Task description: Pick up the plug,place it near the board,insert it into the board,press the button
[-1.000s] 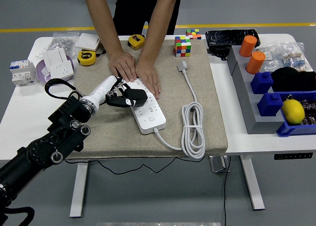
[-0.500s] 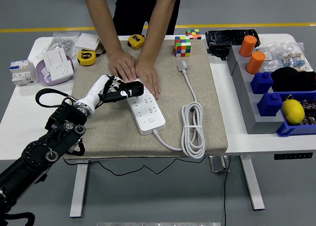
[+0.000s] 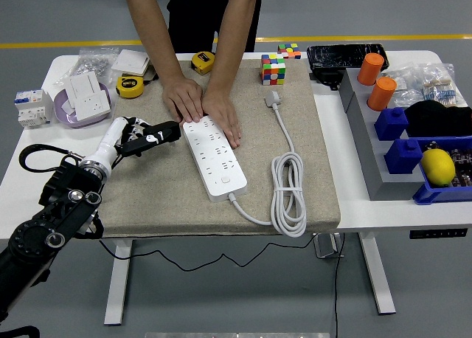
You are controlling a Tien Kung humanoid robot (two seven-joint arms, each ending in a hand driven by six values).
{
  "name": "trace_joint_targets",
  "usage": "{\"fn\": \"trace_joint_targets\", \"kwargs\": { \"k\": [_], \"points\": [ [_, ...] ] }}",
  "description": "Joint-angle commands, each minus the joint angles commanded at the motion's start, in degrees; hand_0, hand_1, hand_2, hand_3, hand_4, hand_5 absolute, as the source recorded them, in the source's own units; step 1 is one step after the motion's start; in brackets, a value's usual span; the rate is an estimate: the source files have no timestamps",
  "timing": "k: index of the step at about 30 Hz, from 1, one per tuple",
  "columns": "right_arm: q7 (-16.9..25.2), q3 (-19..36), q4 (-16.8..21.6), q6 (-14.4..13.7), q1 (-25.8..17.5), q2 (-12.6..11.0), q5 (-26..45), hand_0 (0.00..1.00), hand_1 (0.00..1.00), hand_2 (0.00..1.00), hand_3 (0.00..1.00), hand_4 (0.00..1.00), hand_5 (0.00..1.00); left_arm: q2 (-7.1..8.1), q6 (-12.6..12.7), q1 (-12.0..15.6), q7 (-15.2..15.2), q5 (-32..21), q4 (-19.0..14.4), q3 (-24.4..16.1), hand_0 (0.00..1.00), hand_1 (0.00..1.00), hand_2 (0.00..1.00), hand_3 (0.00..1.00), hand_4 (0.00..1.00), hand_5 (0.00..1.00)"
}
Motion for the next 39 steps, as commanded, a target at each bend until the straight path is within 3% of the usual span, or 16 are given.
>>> {"fn": "trace_joint_targets", "kwargs": {
  "k": [5,6,11,12,17,18,23,24,29,30,32,34,35,36,39],
  "points": [
    [0.05,-0.02,0.00,-0.01,0.08,-0.03,0.14,0.965,0.674,0.606,0.586,0.998,0.699,0.28,-0.43,0.21,1.44,7.16,1.05,-0.93,0.280,0.286,0.302,0.409,0.732,0.310],
    [0.08,-0.06,0.00,-0.02,0.12,-0.03,0.21,0.965,0.675,0.606,0.585,0.998,0.699,0.33,-0.69,0.20,1.75,8.40,1.10,-1.00,0.431,0.527,0.516,0.519,0.746,0.292],
    [0.15,-0.18,0.00,-0.01,0.28,-0.03,0.50,0.965,0.675,0.606,0.585,0.998,0.699,0.53,-2.18,0.07,3.13,13.72,0.81,-1.27,0.431,0.527,0.516,0.519,0.746,0.292],
    [0.15,-0.18,0.00,-0.02,0.30,-0.03,0.53,0.964,0.676,0.606,0.585,0.998,0.698,0.59,-2.52,0.06,3.35,14.53,0.68,-1.30,0.667,0.728,0.614,0.585,0.824,0.259],
    [0.16,-0.16,0.00,-0.05,0.34,-0.12,0.62,0.964,0.676,0.606,0.585,0.998,0.698,0.99,-4.25,0.11,4.55,17.87,0.05,-1.31,0.667,0.728,0.614,0.585,0.824,0.259],
    [0.14,-0.12,0.00,-0.06,0.35,-0.11,0.57,0.964,0.676,0.606,0.585,0.998,0.698,1.06,-4.56,0.14,4.79,18.44,-0.08,-1.38,0.853,0.916,0.816,0.677,0.950,0.258],
    [0.23,-0.20,0.00,-0.05,0.39,-0.02,0.59,0.964,0.676,0.606,0.585,0.998,0.698,1.22,-5.08,0.60,5.00,19.12,-0.95,-2.54,0.853,0.916,0.816,0.677,0.950,0.258],
    [0.25,-0.27,0.00,-0.04,0.40,-0.01,0.63,0.963,0.675,0.606,0.585,0.998,0.698,1.18,-4.79,0.78,4.71,18.81,-1.30,-3.08,0.998,0.998,0.993,0.905,0.998,0.544],
    [0.27,-0.38,0.00,-0.02,0.29,0.06,0.54,0.963,0.675,0.606,0.585,0.998,0.698,0.30,0.63,2.64,-0.03,13.63,-5.48,-7.61,0.998,0.998,0.993,0.905,0.998,0.544],
    [0.26,-0.39,0.00,0.00,0.23,0.10,0.47,0.963,0.674,0.606,0.586,0.998,0.699,-0.19,2.28,3.38,-1.81,11.67,-6.87,-9.04,0.998,0.998,0.998,0.968,0.998,0.850],
    [0.29,-0.42,0.00,0.01,0.15,0.16,0.42,0.963,0.674,0.606,0.586,0.998,0.699,-0.88,4.97,4.55,-4.99,7.89,-9.40,-11.49,0.998,0.998,0.998,0.968,0.998,0.850],
    [0.34,-0.50,0.00,0.01,0.09,0.22,0.44,0.963,0.674,0.606,0.586,0.998,0.699,-1.60,6.01,5.88,-7.32,4.29,-11.84,-13.73,0.998,0.998,0.998,0.968,0.998,0.850],
    [0.38,-0.55,0.00,0.03,0.07,0.27,0.46,0.963,0.674,0.606,0.586,0.998,0.699,-2.16,6.00,6.99,-8.67,1.68,-13.98,-15.54,0.998,0.998,0.998,0.968,0.998,0.850],
    [0.41,-0.62,0.00,0.04,0.05,0.30,0.49,0.963,0.675,0.606,0.586,0.998,0.698,-2.56,5.78,7.83,-9.49,-0.55,-15.62,-16.88,0.964,0.998,0.996,0.962,0.998,0.946],
    [0.58,-1.12,0.00,0.09,-0.04,0.36,0.87,0.963,0.675,0.606,0.586,0.998,0.698,-4.19,3.85,11.42,-12.16,-7.86,-21.64,-21.47,0.964,0.998,0.996,0.962,0.998,0.946]
  ]
}}
